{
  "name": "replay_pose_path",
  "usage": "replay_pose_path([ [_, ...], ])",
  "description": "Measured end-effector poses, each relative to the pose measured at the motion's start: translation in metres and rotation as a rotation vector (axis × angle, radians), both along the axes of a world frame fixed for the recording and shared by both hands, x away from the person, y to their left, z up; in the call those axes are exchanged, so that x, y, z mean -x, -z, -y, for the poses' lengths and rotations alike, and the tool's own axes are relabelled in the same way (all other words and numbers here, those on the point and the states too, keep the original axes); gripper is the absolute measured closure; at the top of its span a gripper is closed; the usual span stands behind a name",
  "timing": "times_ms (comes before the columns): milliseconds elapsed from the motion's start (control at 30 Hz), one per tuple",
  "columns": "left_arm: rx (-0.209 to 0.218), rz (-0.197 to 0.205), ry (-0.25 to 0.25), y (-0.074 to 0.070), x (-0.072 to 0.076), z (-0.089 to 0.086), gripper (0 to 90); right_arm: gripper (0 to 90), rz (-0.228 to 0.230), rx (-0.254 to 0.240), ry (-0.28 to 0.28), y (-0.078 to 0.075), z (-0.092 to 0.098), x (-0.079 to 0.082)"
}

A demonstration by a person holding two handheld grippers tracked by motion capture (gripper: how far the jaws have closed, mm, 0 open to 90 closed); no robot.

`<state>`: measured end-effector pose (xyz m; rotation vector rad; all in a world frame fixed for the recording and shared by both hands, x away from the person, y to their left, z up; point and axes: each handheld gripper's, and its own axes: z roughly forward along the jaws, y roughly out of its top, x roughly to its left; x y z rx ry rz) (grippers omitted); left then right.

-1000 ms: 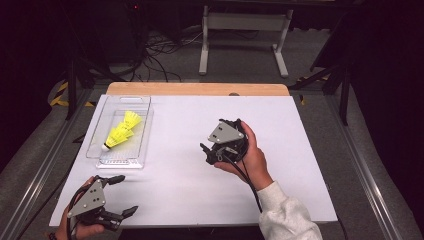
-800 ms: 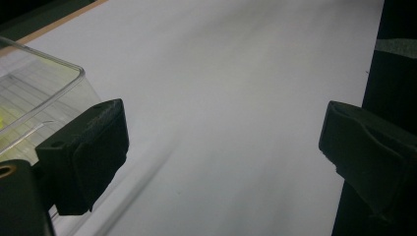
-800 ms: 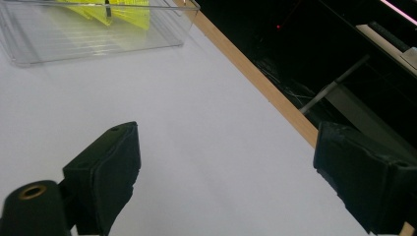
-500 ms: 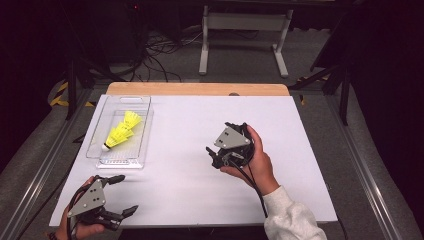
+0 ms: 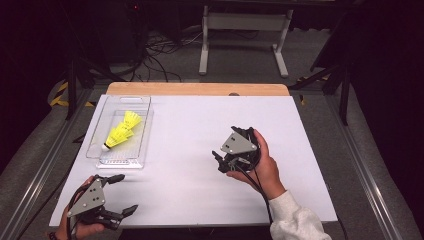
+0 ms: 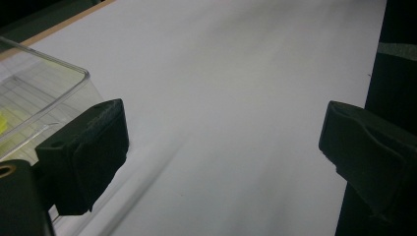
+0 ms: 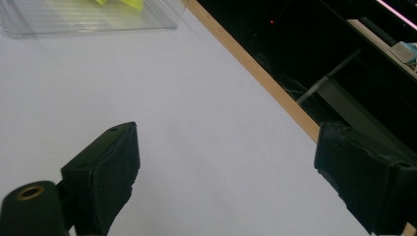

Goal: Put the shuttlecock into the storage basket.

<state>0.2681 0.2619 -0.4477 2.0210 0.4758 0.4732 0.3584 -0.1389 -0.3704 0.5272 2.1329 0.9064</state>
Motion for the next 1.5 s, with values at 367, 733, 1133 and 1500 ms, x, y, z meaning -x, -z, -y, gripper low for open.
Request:
replay_pose_path([
  [367, 0.007, 0.006, -0.009, -0.001, 0.000, -0.002, 5.7, 10.7, 0.007, 0.009, 0.016, 0.009, 0.016, 0.007],
  [733, 0.006, 0.012, -0.011, -0.002, -0.002, -0.001, 5.6, 9.5, 0.013, 0.001, 0.011, 0.019, 0.031, 0.016],
  [1133, -0.001, 0.019, -0.011, -0.002, -0.004, 0.000, 5.6, 7.5, 0.008, -0.018, 0.019, 0.032, 0.049, 0.031],
  [1500, 0.004, 0.021, -0.020, -0.003, -0.004, -0.003, 5.6, 7.3, -0.002, -0.032, 0.017, 0.044, 0.059, 0.043],
])
